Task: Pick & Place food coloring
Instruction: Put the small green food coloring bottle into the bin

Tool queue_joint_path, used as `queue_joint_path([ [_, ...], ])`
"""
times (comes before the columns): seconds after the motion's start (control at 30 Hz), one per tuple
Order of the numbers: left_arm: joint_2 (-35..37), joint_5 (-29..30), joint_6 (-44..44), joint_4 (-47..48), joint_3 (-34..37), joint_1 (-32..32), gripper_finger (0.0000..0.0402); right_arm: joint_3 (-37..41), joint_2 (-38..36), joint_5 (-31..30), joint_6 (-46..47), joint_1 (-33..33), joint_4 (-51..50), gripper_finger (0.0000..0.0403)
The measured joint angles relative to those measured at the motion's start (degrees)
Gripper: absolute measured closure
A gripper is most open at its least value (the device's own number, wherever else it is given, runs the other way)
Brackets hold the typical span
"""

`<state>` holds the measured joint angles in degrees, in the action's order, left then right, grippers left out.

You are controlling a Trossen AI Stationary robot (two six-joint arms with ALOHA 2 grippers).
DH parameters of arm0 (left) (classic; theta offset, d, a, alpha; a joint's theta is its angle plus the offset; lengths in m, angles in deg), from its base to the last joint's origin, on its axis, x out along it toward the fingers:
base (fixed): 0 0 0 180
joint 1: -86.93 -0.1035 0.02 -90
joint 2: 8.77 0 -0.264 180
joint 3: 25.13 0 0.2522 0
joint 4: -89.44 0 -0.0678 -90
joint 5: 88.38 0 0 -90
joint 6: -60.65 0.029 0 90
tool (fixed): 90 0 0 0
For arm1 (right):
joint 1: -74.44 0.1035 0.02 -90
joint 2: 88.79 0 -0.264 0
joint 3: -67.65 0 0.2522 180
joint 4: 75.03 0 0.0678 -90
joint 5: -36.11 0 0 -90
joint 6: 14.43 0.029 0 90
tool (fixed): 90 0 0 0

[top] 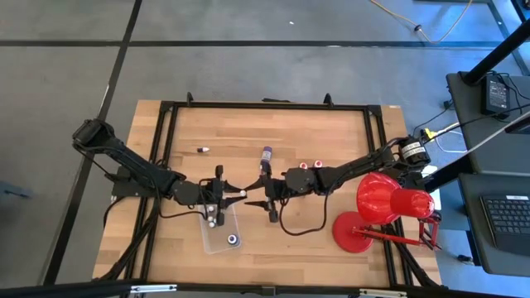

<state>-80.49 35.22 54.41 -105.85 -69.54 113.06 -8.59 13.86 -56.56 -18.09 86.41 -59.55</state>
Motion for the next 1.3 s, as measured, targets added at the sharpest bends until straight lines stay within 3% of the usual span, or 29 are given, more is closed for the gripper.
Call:
queue_joint_path([
  [0.23,0.0,-0.1,0.0,0.0,0.0,0.0,0.0335,0.0,0.0,0.0,-1.1,0.0,0.1,0.0209],
  [0.67,0.0,-2.1,-0.5,0.3,0.0,0.0,0.0335,0.0,0.0,-0.2,-0.9,0.0,0.4,0.0278],
  [1.3,0.0,-5.1,-2.0,0.8,0.0,0.0,0.0335,0.1,0.0,0.0,0.7,0.0,0.7,0.0318],
])
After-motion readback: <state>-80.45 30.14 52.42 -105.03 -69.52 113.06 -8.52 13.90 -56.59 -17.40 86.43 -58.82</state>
